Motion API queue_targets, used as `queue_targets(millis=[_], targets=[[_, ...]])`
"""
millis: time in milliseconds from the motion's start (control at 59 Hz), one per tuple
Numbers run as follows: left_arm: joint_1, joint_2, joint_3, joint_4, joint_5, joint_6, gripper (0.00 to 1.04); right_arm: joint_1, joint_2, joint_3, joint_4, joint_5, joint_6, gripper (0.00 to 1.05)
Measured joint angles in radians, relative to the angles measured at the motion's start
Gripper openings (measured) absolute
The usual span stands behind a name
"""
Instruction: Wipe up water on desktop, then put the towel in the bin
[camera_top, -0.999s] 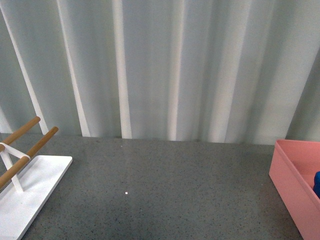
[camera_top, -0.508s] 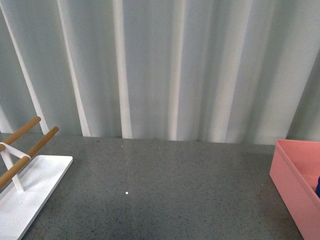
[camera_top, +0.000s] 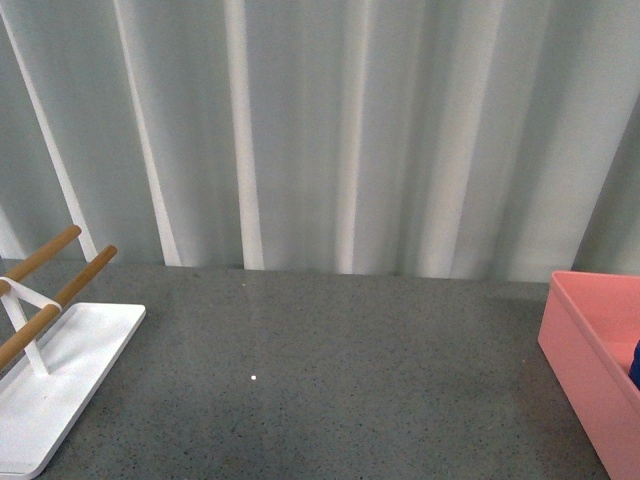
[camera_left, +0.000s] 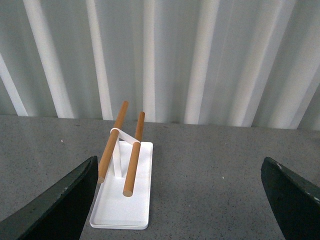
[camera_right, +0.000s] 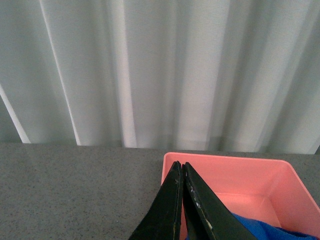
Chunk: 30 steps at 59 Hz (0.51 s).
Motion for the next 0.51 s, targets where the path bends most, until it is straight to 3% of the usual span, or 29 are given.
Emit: queue_targets(millis=[119, 508], targets=[[0.0, 0.0, 0.0, 0.0, 0.0, 0.0, 0.98, 0.063, -0.102, -0.067, -0.039, 0.051, 0.0, 0.03], [0.0, 0.0, 0.0, 0.0, 0.0, 0.0, 0.98, 0.064, -0.333, -0.192, -0.145, 0.058, 0.0, 0.03]])
